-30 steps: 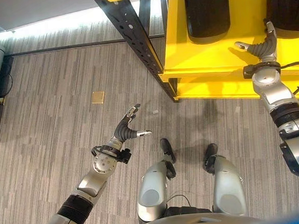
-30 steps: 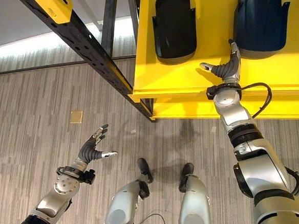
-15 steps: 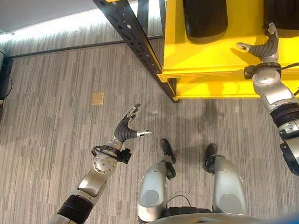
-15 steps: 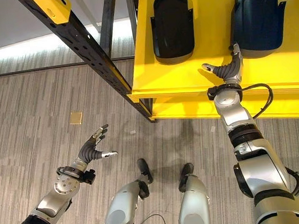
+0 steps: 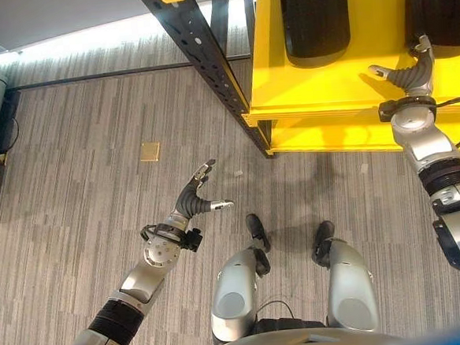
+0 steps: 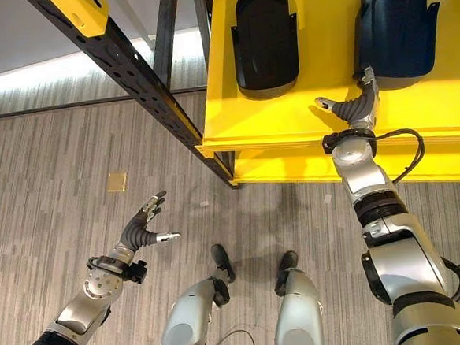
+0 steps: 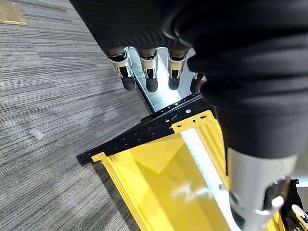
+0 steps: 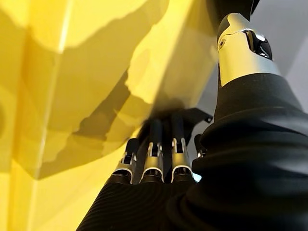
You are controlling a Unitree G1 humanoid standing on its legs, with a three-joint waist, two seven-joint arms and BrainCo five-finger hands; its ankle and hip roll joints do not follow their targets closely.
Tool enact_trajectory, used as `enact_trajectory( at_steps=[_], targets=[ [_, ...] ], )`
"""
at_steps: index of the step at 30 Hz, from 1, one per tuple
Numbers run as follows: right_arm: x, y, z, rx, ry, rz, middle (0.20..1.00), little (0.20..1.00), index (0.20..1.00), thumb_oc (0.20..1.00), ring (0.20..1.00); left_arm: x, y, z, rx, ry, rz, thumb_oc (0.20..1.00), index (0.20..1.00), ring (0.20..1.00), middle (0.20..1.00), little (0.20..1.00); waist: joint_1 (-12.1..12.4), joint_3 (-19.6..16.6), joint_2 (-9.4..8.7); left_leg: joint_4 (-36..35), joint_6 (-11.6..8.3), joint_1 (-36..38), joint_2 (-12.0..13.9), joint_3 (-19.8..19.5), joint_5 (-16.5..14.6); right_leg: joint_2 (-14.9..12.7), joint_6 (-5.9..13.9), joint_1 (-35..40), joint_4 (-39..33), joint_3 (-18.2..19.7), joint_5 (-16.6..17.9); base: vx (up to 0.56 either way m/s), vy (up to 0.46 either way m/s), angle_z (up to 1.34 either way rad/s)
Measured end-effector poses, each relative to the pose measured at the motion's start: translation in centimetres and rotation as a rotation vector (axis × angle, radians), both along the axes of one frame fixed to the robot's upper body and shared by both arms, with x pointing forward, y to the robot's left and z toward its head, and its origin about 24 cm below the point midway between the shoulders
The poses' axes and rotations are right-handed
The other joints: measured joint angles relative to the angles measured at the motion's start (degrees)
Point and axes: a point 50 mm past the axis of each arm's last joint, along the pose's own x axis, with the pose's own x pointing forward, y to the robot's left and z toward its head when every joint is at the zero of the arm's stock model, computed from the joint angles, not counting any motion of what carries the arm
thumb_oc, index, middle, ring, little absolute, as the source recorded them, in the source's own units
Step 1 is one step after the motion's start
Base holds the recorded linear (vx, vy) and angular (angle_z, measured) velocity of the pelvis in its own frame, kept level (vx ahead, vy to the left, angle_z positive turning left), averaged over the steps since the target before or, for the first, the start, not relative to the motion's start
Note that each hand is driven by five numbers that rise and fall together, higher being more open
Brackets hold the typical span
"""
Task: Move parts from the plastic box to the shelf.
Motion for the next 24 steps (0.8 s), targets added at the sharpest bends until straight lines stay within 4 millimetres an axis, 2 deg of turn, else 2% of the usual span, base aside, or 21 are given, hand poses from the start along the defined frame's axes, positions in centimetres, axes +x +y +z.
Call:
enact_trajectory(
  at_steps=[14, 24],
  targets=[
    [-0.2, -0.5, 0.3, 0.002, -0.02, -0.037, 1.0, 1.0, 1.0, 1.0, 1.0, 0.1, 0.0, 0.2, -0.002, -0.006, -0.002, 1.0, 1.0, 1.0, 1.0, 1.0, -0.13, 0.0, 0.0, -0.05, 0.0, -0.14, -0.05, 0.12, 0.0, -0.04, -0.01, -0.3, 0.06, 0.19, 0.01, 0.0, 0.0, 0.0],
    [-0.6, -1.8, 0.9, -0.019, -0.028, -0.091, 1.0, 1.0, 1.0, 1.0, 1.0, 0.1, 0.0, 0.2, -0.001, -0.007, -0.003, 1.0, 1.0, 1.0, 1.0, 1.0, -0.22, 0.0, 0.01, -0.07, 0.0, -0.13, -0.1, 0.12, 0.0, -0.08, -0.01, -0.3, 0.07, 0.19, 0.01, 0.0, 0.0, 0.0]
  ],
)
